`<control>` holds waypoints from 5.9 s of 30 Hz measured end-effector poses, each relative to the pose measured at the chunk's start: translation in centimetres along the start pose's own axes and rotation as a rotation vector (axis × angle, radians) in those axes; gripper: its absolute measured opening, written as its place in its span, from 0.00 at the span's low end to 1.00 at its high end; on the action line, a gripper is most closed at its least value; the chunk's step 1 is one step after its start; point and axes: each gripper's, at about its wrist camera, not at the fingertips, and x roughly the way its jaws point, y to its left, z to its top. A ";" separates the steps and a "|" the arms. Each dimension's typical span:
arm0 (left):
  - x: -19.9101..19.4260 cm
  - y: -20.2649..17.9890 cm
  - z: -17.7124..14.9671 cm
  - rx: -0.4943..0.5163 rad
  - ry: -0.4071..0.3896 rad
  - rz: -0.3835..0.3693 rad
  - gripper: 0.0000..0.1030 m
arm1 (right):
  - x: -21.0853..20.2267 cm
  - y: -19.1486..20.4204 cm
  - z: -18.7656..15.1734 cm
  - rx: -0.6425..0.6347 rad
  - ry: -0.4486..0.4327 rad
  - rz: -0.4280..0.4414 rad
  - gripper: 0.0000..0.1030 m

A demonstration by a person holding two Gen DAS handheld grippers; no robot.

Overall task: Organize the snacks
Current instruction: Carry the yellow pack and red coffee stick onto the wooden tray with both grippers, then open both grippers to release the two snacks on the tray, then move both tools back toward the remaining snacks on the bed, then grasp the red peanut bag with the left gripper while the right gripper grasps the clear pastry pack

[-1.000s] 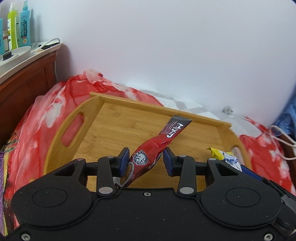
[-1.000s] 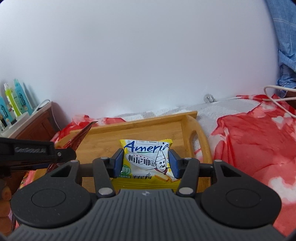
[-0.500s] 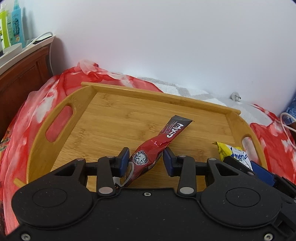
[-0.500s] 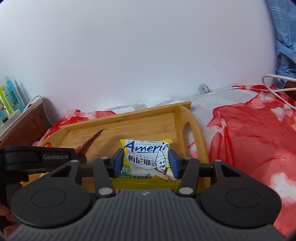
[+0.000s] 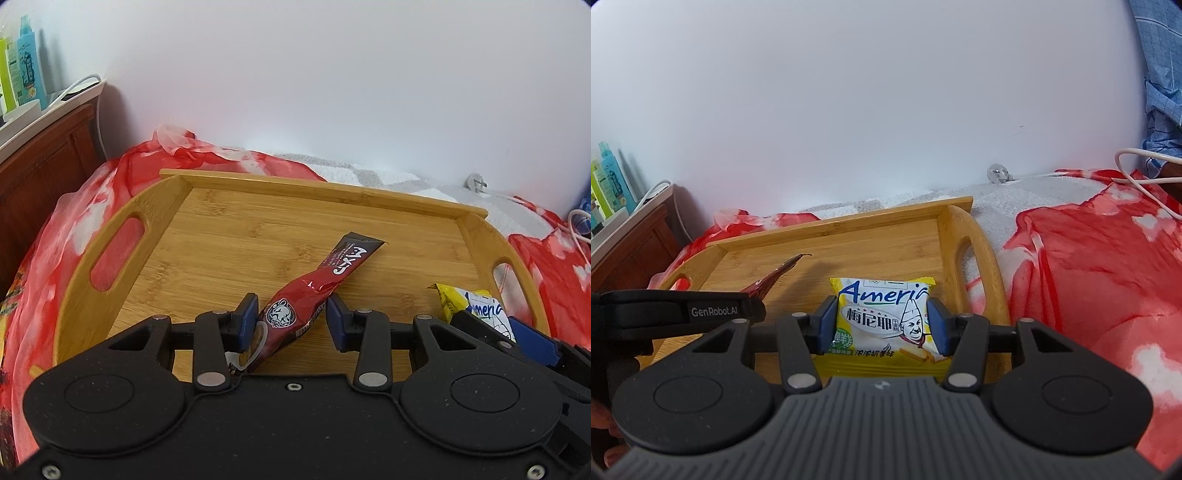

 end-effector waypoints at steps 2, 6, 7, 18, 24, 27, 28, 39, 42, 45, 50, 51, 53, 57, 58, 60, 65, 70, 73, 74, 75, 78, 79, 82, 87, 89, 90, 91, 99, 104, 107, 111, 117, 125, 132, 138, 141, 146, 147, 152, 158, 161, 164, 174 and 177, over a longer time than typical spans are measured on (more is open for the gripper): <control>0.1 -0.1 -0.1 0.008 0.000 0.003 0.37 | 0.1 -0.1 0.0 0.002 0.004 -0.003 0.53; 0.2 -0.3 -0.3 0.023 -0.003 0.008 0.37 | 0.1 -0.2 0.0 0.004 0.008 0.000 0.54; 0.3 -0.3 -0.3 0.025 -0.003 0.008 0.37 | 0.1 -0.1 0.0 0.002 0.008 -0.001 0.54; 0.6 -0.5 -0.6 0.047 -0.009 0.024 0.37 | 0.3 0.1 -0.2 -0.018 0.008 -0.006 0.55; 0.5 -0.6 -0.7 0.052 -0.014 0.033 0.37 | 0.3 0.0 -0.2 -0.018 0.007 -0.005 0.58; 0.5 -0.7 -0.8 0.059 -0.016 0.037 0.38 | 0.3 -0.1 -0.3 -0.013 0.005 0.000 0.61; 0.5 -0.7 -0.8 0.060 -0.016 0.038 0.38 | 0.3 -0.2 -0.3 -0.011 0.005 0.001 0.62; -0.2 -0.4 -1.1 0.065 -0.021 0.050 0.46 | -0.3 -0.4 0.0 0.004 -0.005 0.010 0.73; -0.8 -0.3 -1.2 0.071 -0.035 0.052 0.53 | -0.8 -0.2 0.1 0.001 -0.019 0.013 0.76; -1.6 -0.1 -1.2 0.081 -0.047 0.047 0.59 | -1.4 0.2 0.3 -0.007 -0.034 0.016 0.77; -3.0 0.4 -1.5 0.085 -0.063 0.052 0.68 | -2.5 0.8 0.2 -0.028 -0.058 0.010 0.81; -3.4 0.5 -1.6 0.084 -0.065 0.050 0.70 | -2.8 0.9 0.2 -0.034 -0.062 0.005 0.81; -4.0 0.8 -1.9 0.084 -0.068 0.043 0.75 | -3.3 1.1 0.2 -0.046 -0.069 -0.003 0.83; -5.4 1.2 -2.5 0.097 -0.080 0.039 0.77 | -4.5 1.4 0.1 -0.060 -0.076 -0.007 0.84; -5.8 1.3 -2.6 0.100 -0.080 0.037 0.77 | -4.9 1.5 0.1 -0.064 -0.079 -0.008 0.85; -6.5 1.4 -2.9 0.102 -0.083 0.033 0.77 | -5.7 1.6 0.0 -0.080 -0.090 -0.014 0.86; -8.6 2.0 -3.7 0.103 -0.100 0.009 0.78 | -7.6 1.4 -0.4 -0.075 -0.102 -0.024 0.87; -10.6 2.6 -4.7 0.118 -0.120 -0.009 0.84 | -9.8 1.5 -0.6 -0.085 -0.128 -0.030 0.88; -11.9 3.0 -5.4 0.126 -0.133 -0.026 0.85 | -11.0 1.5 -1.2 -0.072 -0.137 -0.022 0.89; -12.2 3.1 -5.7 0.129 -0.135 -0.034 0.85 | -11.4 1.4 -1.4 -0.064 -0.137 -0.016 0.89; -12.6 3.2 -5.9 0.131 -0.139 -0.045 0.86 | -11.7 1.4 -1.7 -0.058 -0.136 -0.011 0.89; -13.7 3.5 -6.8 0.135 -0.147 -0.073 0.88 | -12.8 1.6 -2.5 -0.056 -0.141 -0.020 0.90; -14.1 3.6 -7.1 0.136 -0.147 -0.080 0.88 | -13.2 1.7 -2.8 -0.060 -0.147 -0.024 0.91; -15.1 3.9 -8.2 0.145 -0.153 -0.096 0.89 | -14.3 1.9 -3.6 -0.067 -0.157 -0.028 0.96; -16.5 4.7 -10.4 0.155 -0.155 -0.115 0.89 | -16.1 1.6 -6.0 -0.044 -0.137 -0.018 0.99; -16.9 5.0 -11.3 0.167 -0.157 -0.117 0.89 | -16.7 1.6 -7.2 -0.044 -0.115 -0.023 0.99; -17.1 5.1 -11.8 0.174 -0.159 -0.114 0.89 | -17.0 1.6 -7.8 -0.048 -0.104 -0.029 0.99; -17.2 5.2 -12.2 0.181 -0.160 -0.112 0.89 | -17.3 1.7 -8.4 -0.054 -0.096 -0.033 0.99; -19.0 5.1 -14.0 0.241 -0.126 -0.131 0.89 | -19.7 2.7 -12.3 -0.099 -0.074 -0.068 0.99; -20.7 5.2 -14.7 0.267 -0.095 -0.165 0.89 | -20.4 2.8 -13.6 -0.078 -0.045 -0.050 0.99; -21.8 5.4 -15.2 0.269 -0.076 -0.171 0.89 | -20.6 2.9 -14.1 -0.069 -0.037 -0.039 0.97; -23.5 6.0 -16.0 0.259 -0.080 -0.185 0.89 | -20.9 3.1 -14.5 -0.068 -0.029 -0.028 0.96; -25.0 6.8 -16.6 0.250 -0.107 -0.197 0.85 | -20.9 3.5 -14.9 -0.083 -0.012 -0.029 0.91; -23.7 5.9 -17.5 0.265 -0.082 -0.247 0.74 | -20.8 3.6 -15.4 -0.080 0.019 -0.014 0.82; -19.6 5.1 -16.7 0.256 -0.066 -0.184 0.74 | -19.9 4.0 -15.6 -0.092 0.060 -0.006 0.71; -17.0 5.1 -16.2 0.248 -0.050 -0.181 0.75 | -19.5 4.3 -15.7 -0.103 0.071 -0.005 0.64; -16.2 5.0 -16.2 0.253 -0.040 -0.180 0.78 | -19.1 4.4 -15.7 -0.104 0.090 -0.001 0.55; -15.6 5.0 -16.4 0.247 -0.050 -0.201 0.84 | -18.8 4.7 -15.8 -0.113 0.098 0.004 0.53; -15.5 5.0 -16.4 0.245 -0.048 -0.201 0.85 | -18.8 4.7 -15.8 -0.114 0.097 0.005 0.53; -15.4 5.0 -16.9 0.250 -0.047 -0.206 0.87 | -18.7 4.9 -15.8 -0.123 0.086 0.001 0.54; -15.5 4.8 -17.5 0.311 -0.068 -0.181 0.93 | -18.9 5.1 -15.9 -0.147 0.058 -0.039 0.54; -14.9 4.7 -17.8 0.328 -0.042 -0.176 0.93 | -18.8 5.2 -15.9 -0.151 0.064 -0.035 0.54; -15.0 4.8 -18.1 0.335 -0.066 -0.188 0.93 | -18.7 5.3 -15.9 -0.156 0.070 -0.029 0.52; -15.8 5.4 -17.8 0.290 -0.068 -0.241 0.68 | -18.3 5.5 -16.1 -0.161 0.093 0.000 0.27; -16.3 5.4 -18.0 0.290 -0.080 -0.226 0.68 | -18.6 5.5 -16.1 -0.153 0.088 0.010 0.26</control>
